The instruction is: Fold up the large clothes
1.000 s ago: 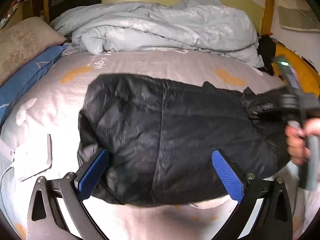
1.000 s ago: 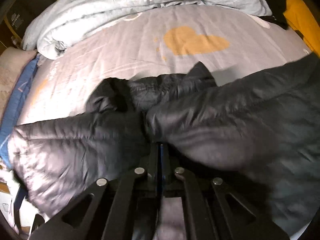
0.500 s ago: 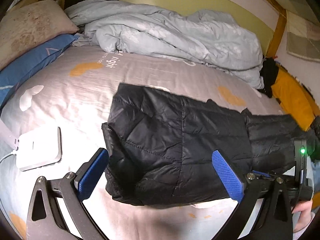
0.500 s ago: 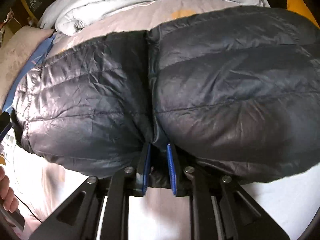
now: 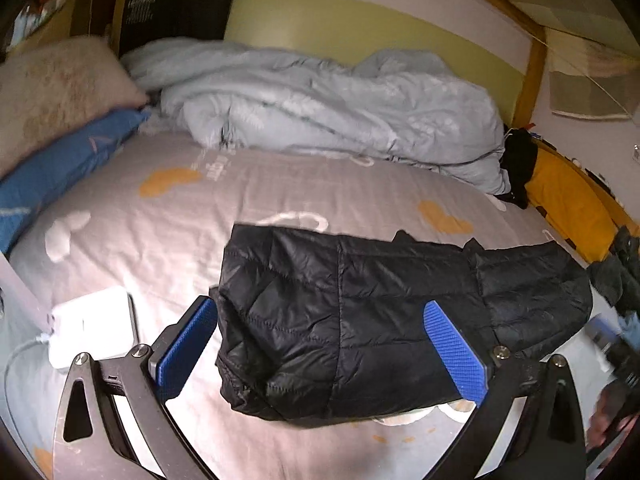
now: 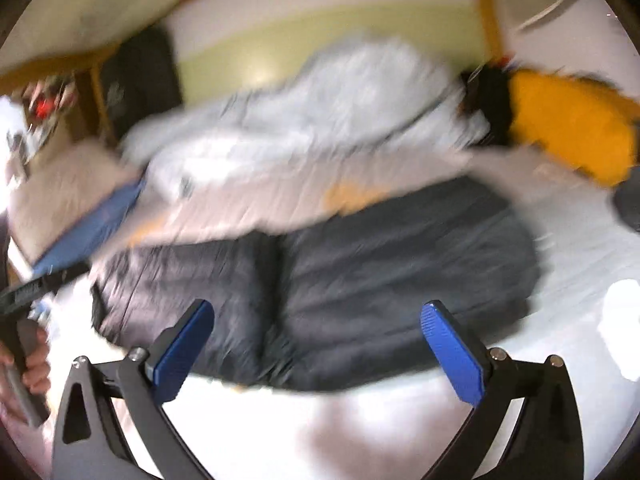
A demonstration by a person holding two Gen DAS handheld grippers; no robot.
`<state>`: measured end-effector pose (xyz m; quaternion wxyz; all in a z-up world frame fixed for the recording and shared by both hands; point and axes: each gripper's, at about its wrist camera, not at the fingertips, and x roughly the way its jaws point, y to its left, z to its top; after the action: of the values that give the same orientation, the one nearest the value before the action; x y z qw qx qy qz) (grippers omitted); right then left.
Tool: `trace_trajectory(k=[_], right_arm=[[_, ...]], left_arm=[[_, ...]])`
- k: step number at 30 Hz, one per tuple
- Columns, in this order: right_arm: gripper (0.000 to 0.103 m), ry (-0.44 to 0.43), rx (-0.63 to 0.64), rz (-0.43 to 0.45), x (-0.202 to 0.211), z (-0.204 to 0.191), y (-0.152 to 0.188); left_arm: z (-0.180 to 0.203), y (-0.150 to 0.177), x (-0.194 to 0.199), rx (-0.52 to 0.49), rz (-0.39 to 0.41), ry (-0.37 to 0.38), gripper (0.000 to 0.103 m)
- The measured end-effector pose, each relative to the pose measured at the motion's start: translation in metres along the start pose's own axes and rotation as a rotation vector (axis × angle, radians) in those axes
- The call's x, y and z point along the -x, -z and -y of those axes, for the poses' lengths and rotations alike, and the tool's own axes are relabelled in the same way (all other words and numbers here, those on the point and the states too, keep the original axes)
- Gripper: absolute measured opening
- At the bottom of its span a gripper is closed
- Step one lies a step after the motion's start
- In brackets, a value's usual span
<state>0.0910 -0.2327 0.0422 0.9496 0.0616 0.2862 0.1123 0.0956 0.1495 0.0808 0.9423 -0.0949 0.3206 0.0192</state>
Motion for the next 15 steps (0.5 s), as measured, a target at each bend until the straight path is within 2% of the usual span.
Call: trace_trajectory(k=[3, 9, 12, 13, 15], right_arm=[[0.103, 0.077, -0.039, 0.050, 0.005, 0.020, -0.002], [0.103, 0.150, -0.170, -0.019, -0.023, 0.066, -0.003], [0.103, 0.098, -0.306, -0.166, -0.045, 0.097, 0.003], [0.103, 0.038, -0.392, -0.219, -0.058, 0.110, 0.008], [0.103, -0.034, -0.548, -0.213, -0.067, 0.129, 0.016]], left_arm=[[0.005, 0.001, 0.004, -0.035, 0.028, -0.027, 0.103], [0.007, 0.005, 0.002, -0.032, 0.018, 0.004, 0.103], [0.007, 0.006, -0.001, -0.030, 0.014, 0.001, 0.103], [0.008, 0.007, -0.002, -0.030, 0.011, -0.002, 0.103], [0.008, 0.008, -0.005, -0.031, -0.005, -0.006, 0.103]])
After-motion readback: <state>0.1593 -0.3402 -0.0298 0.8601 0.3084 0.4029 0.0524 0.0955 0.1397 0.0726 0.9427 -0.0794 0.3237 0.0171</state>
